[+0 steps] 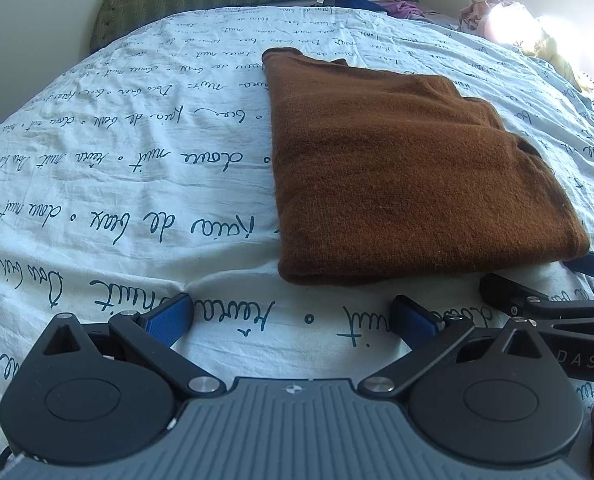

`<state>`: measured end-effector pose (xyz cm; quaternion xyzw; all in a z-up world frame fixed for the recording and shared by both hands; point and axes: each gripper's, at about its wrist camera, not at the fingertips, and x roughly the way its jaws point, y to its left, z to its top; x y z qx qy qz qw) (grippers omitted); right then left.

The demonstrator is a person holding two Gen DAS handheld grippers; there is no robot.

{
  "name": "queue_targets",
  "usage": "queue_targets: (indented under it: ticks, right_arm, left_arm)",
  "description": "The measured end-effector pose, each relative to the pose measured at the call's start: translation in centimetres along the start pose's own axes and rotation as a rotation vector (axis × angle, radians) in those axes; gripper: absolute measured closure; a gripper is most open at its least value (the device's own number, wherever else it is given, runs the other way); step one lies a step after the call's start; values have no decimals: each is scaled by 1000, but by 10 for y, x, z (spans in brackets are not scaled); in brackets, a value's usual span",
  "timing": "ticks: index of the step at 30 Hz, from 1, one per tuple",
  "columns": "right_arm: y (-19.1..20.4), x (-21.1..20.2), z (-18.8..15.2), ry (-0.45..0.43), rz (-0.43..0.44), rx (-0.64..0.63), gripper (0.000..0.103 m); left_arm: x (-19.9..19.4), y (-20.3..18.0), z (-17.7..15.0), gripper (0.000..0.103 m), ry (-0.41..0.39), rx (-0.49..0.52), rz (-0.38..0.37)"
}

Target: Fold small clothes

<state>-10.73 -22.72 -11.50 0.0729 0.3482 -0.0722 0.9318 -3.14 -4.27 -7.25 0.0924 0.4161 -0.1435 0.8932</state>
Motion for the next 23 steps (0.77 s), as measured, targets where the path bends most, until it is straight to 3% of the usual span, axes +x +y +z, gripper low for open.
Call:
queue_targets:
  ticks: [23]
  right_arm:
    - [0, 0, 0, 0, 0, 1, 0]
  left_arm:
    - [-1, 0, -3, 0, -30, -8, -4]
